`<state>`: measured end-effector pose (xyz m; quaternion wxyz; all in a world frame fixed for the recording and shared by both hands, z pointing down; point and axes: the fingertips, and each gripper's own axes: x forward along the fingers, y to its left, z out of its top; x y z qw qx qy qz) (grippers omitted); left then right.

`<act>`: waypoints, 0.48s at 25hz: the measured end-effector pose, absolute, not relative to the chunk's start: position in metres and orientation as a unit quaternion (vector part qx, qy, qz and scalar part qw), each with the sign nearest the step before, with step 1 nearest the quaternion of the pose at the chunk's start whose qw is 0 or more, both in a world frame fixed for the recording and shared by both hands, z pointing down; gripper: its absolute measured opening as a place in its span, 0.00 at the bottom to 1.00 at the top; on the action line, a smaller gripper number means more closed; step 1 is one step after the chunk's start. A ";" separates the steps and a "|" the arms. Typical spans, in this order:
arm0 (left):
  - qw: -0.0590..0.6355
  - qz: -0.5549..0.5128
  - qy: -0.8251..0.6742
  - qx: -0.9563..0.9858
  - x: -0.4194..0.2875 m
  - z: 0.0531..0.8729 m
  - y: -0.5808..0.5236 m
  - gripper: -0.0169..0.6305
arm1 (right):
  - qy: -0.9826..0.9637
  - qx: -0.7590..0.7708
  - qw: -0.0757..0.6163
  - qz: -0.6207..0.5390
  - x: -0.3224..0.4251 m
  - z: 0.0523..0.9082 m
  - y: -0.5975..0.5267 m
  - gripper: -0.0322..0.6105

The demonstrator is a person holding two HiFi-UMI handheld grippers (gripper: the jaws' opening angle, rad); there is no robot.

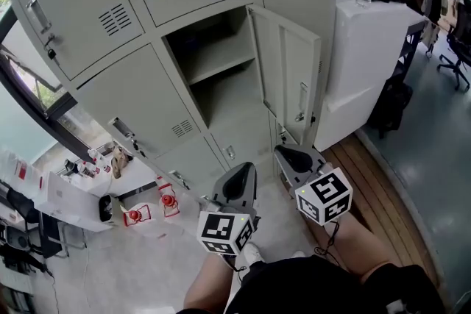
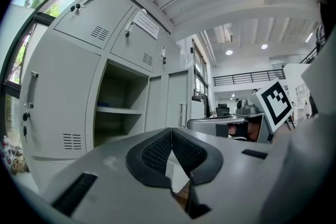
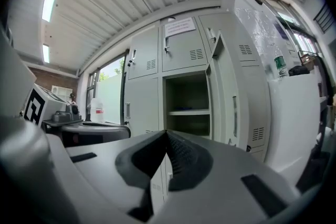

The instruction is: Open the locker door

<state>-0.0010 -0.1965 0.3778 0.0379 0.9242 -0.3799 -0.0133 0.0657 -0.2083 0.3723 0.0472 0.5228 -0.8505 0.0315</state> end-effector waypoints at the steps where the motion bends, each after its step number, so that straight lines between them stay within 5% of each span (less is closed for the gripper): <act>1: 0.039 -0.013 -0.381 0.924 -0.002 0.378 -0.196 0.05 | -0.852 0.521 0.048 0.032 0.064 0.373 -0.207 0.13; 12: 0.046 -0.009 -0.386 0.921 -0.004 0.386 -0.188 0.05 | -0.859 0.506 0.053 0.050 0.054 0.388 -0.196 0.13</act>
